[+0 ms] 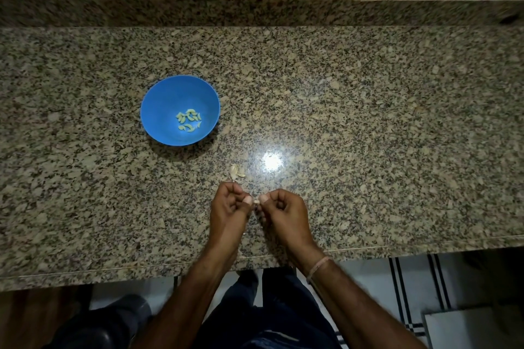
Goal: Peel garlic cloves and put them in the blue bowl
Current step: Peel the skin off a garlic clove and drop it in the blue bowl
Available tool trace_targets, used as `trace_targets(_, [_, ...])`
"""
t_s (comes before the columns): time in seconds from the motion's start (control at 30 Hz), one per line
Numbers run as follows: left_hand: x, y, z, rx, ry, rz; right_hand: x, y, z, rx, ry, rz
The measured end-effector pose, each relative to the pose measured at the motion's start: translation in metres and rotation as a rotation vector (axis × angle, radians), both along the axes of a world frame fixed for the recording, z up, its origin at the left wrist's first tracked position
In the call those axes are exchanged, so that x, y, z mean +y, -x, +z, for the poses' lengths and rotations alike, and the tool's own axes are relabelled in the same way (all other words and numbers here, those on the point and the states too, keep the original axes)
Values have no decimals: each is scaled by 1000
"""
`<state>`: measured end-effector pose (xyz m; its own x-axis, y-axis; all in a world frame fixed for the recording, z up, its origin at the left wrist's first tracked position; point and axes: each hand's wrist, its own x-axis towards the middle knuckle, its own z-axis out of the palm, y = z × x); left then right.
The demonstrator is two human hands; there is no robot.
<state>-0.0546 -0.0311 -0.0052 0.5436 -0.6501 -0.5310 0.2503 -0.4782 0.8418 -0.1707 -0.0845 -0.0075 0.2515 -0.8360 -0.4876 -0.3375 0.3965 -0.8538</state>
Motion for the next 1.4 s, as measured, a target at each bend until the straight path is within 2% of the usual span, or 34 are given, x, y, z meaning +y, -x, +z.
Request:
trace_targets(0.13, [3,1,3,-292,-63,-128,2,0,0,25,44,-37])
trace_targets(0.2, [4,2,4,-336,-68,-160,1,2,1,23,53,-50])
trace_targets(0.33, [4,4,5,-333,-59,-179,-1,1,3,12,81,-63])
trace_targets(0.47, [5,3,5,-251,-66,-188,-1,1,3,26,109,-57])
trace_targets(0.8, [5,-6,5,-245,-43,-226,2,-1,2,82,303,65])
trace_targets(0.87, [4,-7,4,-175,-50,-200,2,-1,1,80,289,61])
trace_targets(0.97, [4,-6,1,-26,-74,-118,1,-1,-1,34,155,6])
trace_targets(1.0, [3,-5,1,-35,-85,-107,1,-1,-1,13,105,-13])
trace_targets(1.07, [3,-3,2,-174,-115,-156,-1,-1,1,-5,49,-30])
trace_targets(1.17, [5,-3,7,-421,-143,-244,-3,1,3,-14,30,-35])
trace_targets(1.23, [6,-4,6,-497,-117,-268,-5,1,3,2,36,-41])
trace_targets(1.4, [8,-4,3,-386,58,-251,-9,3,1,11,47,-11])
